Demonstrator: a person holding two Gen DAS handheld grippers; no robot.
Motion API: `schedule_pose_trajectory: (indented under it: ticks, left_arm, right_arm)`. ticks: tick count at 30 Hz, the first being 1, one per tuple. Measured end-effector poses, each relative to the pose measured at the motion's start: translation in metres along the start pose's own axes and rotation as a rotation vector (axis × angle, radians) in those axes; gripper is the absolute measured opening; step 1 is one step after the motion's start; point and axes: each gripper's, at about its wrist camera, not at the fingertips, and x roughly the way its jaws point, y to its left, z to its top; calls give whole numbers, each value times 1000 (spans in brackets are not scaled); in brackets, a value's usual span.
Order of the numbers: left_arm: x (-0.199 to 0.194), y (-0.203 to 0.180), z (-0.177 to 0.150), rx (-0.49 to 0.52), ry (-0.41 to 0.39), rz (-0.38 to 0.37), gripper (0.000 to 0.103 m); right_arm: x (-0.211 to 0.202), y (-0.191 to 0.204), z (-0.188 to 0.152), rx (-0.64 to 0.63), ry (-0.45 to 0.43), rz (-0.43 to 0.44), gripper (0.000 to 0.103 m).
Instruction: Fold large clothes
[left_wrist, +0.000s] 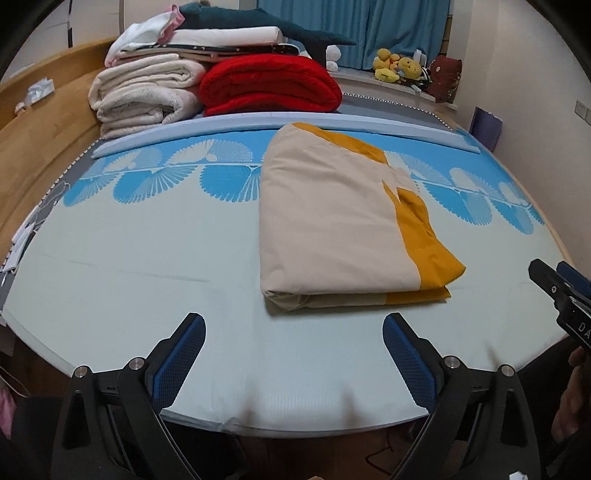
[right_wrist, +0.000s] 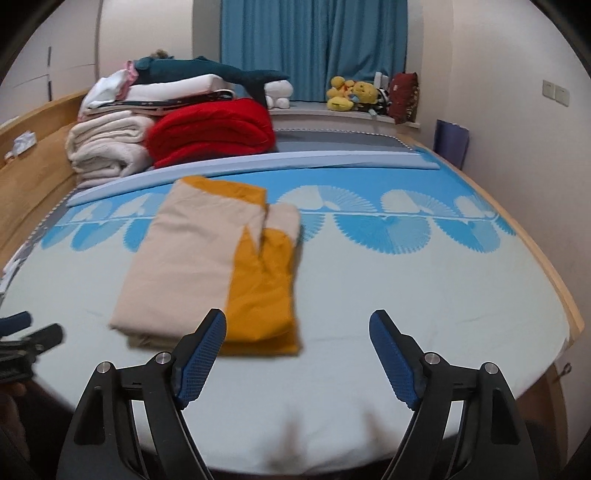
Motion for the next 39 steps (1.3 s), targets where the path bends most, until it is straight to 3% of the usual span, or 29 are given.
schedule_pose_trajectory:
  ticks: [10, 39]
  left_arm:
    - [20, -5, -5, -27, 41, -10, 95]
    - [21, -8, -1, -33, 4, -13, 96]
  right_arm:
    - [6, 25, -10, -39, 33, 33, 82]
    - [26, 67, -14, -131, 67, 111, 82]
